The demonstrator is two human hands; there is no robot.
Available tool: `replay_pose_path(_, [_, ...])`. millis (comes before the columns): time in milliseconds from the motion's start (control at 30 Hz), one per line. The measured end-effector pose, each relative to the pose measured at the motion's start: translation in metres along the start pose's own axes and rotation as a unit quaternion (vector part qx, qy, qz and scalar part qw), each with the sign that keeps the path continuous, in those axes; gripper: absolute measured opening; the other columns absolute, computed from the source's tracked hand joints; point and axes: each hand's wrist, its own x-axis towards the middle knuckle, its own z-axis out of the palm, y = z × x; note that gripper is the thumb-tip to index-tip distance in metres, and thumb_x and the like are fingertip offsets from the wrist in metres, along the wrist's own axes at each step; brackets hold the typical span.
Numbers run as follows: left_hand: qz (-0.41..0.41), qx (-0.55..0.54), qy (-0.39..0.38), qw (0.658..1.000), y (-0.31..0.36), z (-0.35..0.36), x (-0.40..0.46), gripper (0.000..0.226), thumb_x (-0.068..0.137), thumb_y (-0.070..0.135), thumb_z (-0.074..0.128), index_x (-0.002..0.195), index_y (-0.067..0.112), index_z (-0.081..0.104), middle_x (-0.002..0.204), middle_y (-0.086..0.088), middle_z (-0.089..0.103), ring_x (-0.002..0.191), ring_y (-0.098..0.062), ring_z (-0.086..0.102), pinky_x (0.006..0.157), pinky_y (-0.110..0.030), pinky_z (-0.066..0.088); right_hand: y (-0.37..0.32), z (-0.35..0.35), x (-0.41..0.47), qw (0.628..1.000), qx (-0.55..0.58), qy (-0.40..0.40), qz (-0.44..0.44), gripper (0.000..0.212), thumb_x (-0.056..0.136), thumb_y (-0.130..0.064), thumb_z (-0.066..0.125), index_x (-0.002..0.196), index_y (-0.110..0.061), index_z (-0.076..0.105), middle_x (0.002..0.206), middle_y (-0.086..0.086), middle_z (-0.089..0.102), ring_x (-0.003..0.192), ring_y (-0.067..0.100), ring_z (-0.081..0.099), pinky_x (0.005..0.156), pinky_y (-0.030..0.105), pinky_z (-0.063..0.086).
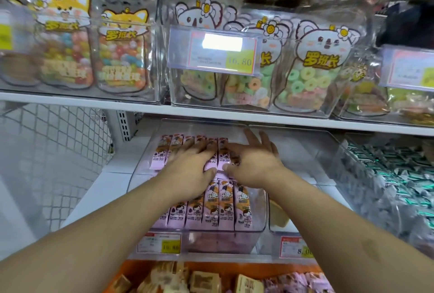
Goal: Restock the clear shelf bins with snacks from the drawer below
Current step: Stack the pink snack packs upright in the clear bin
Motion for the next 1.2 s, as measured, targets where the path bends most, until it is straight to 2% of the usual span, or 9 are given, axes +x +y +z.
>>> replay_pose_path(200, [0.001,-0.028,0.023,0.999,0.009,-0.009,-0.029,0.059,0.101,0.055,0.039,0.158,0.041,0.032,0.163,0.014,0.034,0.150,-0.023,0.026,0.122,-0.051,0.025,0.007,0.006,-0.032,0.996,0.072,0.049,-0.035,0.070,0.092,-0.068,0.054,0.155,-0.060,0.024,0.175,0.003,0.008,0.161,0.029,-0.004,0.130,0.047,0.010])
replay_pose_path(333, [0.000,-0.078,0.032,0.996,0.033,-0.019,-0.076,0.058,0.105,0.054,0.040,0.160,0.045,0.025,0.169,0.018,0.022,0.158,-0.014,0.014,0.127,-0.049,0.018,0.009,0.008,-0.088,0.983,0.149,0.080,-0.069,0.061,0.098,-0.057,0.059,0.155,-0.053,0.037,0.169,0.000,0.023,0.158,0.022,0.007,0.129,0.046,0.015])
replay_pose_path(500, [0.036,-0.158,0.045,0.986,0.074,-0.021,-0.151,0.056,0.106,0.046,0.047,0.160,0.045,0.030,0.164,0.026,0.023,0.150,0.002,0.019,0.119,-0.015,0.017,0.018,0.026,-0.166,0.964,0.168,0.167,-0.124,0.045,0.097,-0.047,0.066,0.141,-0.039,0.062,0.149,0.002,0.050,0.140,0.025,0.037,0.118,0.036,0.029])
replay_pose_path(600, [0.053,-0.182,0.013,0.982,0.089,0.002,-0.196,0.052,0.106,0.045,0.049,0.157,0.044,0.037,0.161,0.028,0.026,0.146,0.008,0.021,0.119,-0.016,0.021,0.031,0.055,-0.207,0.956,0.153,0.191,-0.163,0.036,0.094,-0.041,0.064,0.125,-0.025,0.072,0.126,0.003,0.059,0.123,0.029,0.051,0.109,0.038,0.039])
replay_pose_path(700, [0.059,-0.173,-0.038,0.982,0.094,0.042,-0.226,0.051,0.105,0.040,0.053,0.155,0.037,0.044,0.163,0.022,0.030,0.146,0.003,0.028,0.119,-0.012,0.019,0.048,0.094,-0.233,0.977,0.118,0.118,-0.136,0.039,0.092,-0.043,0.056,0.120,-0.022,0.074,0.117,0.003,0.062,0.114,0.027,0.052,0.101,0.038,0.043])
replay_pose_path(867, [0.035,-0.146,-0.207,0.967,0.086,0.121,-0.254,0.058,0.103,0.048,0.054,0.157,0.036,0.039,0.169,0.014,0.023,0.153,-0.010,0.028,0.121,-0.029,0.031,0.080,0.173,-0.254,0.986,0.107,-0.130,-0.018,0.041,0.092,-0.043,0.056,0.128,-0.027,0.068,0.126,0.002,0.065,0.126,0.032,0.056,0.106,0.041,0.046])
replay_pose_path(967, [0.027,-0.153,-0.278,0.948,0.076,0.155,-0.254,0.063,0.098,0.043,0.064,0.156,0.033,0.042,0.166,0.009,0.031,0.149,-0.013,0.037,0.117,-0.027,0.037,0.082,0.201,-0.258,0.969,0.105,-0.224,-0.022,0.049,0.092,-0.029,0.067,0.141,-0.021,0.062,0.147,0.008,0.056,0.143,0.029,0.044,0.115,0.035,0.038])
replay_pose_path(1067, [0.045,-0.159,-0.321,0.933,0.065,0.184,-0.247,0.075,0.091,0.033,0.077,0.157,0.032,0.041,0.167,0.009,0.029,0.150,-0.013,0.035,0.108,-0.014,0.029,0.081,0.237,-0.251,0.954,0.097,-0.280,-0.051,0.067,0.085,-0.029,0.071,0.149,-0.039,0.052,0.152,0.001,0.050,0.149,0.029,0.034,0.119,0.037,0.035])
replay_pose_path(1200, [0.074,-0.128,-0.381,0.913,0.052,0.219,-0.237,0.083,0.086,0.039,0.082,0.157,0.034,0.040,0.162,0.013,0.032,0.146,-0.011,0.036,0.095,-0.013,0.027,0.076,0.275,-0.245,0.933,-0.012,-0.334,-0.137,0.094,0.079,-0.037,0.082,0.158,-0.047,0.032,0.163,-0.007,0.035,0.147,0.027,0.026,0.119,0.042,0.029])
